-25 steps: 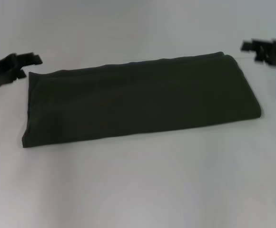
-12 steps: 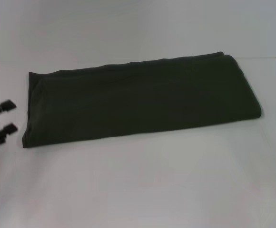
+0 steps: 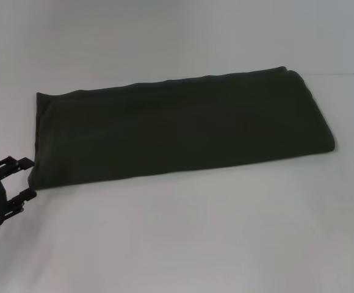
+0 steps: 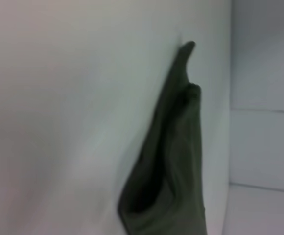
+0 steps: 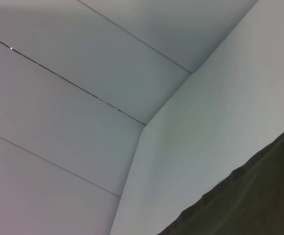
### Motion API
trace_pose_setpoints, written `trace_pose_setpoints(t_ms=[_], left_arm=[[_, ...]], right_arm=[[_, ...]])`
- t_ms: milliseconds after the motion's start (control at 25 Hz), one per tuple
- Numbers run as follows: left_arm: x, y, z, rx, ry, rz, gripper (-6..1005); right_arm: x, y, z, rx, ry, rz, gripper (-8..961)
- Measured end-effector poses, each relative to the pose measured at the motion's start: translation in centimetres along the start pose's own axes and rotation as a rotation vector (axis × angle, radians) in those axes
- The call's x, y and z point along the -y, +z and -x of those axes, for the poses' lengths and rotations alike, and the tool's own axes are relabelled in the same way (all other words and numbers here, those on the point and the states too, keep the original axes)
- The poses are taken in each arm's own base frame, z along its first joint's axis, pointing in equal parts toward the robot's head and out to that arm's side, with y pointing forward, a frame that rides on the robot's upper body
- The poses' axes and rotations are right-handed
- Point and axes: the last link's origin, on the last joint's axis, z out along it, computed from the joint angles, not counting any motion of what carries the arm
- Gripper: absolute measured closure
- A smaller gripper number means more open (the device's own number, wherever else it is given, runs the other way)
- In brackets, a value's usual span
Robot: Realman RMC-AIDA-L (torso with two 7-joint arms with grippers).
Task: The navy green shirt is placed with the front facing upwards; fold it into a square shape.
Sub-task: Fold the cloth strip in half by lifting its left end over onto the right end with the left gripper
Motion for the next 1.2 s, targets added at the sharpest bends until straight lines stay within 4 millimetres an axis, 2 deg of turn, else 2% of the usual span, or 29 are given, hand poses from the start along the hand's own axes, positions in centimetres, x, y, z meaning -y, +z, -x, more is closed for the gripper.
trace_pose_setpoints(t_ms=[680, 1200], left_arm=[[0.3, 2.0, -0.5, -0.046, -0.048, -0.050, 294], [0.4, 2.6, -0.1, -0.025, -0.052, -0.079, 293]], right_arm=[[0.3, -0.7, 0.1, 0.033, 0.016, -0.003, 41], [0.4, -1.0, 0.1, 0.048, 0.029, -0.003, 42]])
